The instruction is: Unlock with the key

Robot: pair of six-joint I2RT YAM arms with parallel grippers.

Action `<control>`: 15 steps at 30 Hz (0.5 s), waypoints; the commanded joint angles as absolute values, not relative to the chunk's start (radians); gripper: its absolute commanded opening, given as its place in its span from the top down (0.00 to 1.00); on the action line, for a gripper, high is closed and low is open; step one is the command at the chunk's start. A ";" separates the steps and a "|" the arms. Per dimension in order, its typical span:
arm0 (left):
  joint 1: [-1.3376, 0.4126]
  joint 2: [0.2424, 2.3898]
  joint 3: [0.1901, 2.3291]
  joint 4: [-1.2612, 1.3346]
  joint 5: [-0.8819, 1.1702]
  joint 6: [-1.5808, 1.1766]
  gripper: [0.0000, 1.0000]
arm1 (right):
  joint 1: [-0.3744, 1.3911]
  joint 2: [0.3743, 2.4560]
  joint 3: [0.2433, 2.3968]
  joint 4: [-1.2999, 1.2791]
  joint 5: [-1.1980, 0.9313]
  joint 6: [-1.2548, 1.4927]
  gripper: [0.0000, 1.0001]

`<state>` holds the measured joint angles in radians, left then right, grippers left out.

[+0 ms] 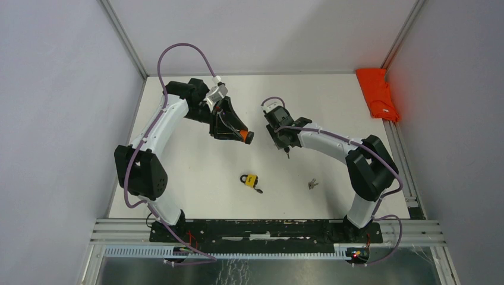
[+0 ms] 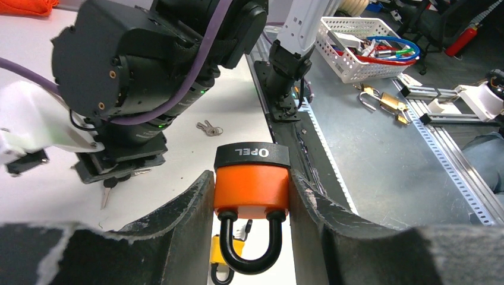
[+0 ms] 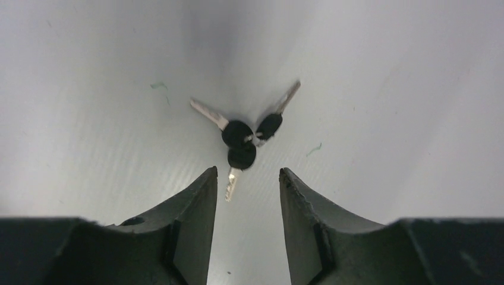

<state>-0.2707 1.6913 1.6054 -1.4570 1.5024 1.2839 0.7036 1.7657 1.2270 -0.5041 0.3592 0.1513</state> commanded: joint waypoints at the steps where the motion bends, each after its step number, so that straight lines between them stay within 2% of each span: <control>1: -0.272 1.657 1.644 -1.463 1.636 1.308 0.98 | 0.689 1.819 1.280 -0.471 0.372 0.278 0.54; 6: -0.272 1.666 1.646 -1.463 1.635 1.310 0.98 | 0.671 1.870 1.281 -0.436 0.379 0.333 0.57; 15: -0.274 1.669 1.643 -1.463 1.636 1.313 0.98 | 0.645 1.885 1.283 -0.428 0.416 0.344 0.57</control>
<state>-0.2707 1.6913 1.6054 -1.4574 1.5024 1.2839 0.6548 1.8866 1.2602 -0.4511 0.3820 0.3164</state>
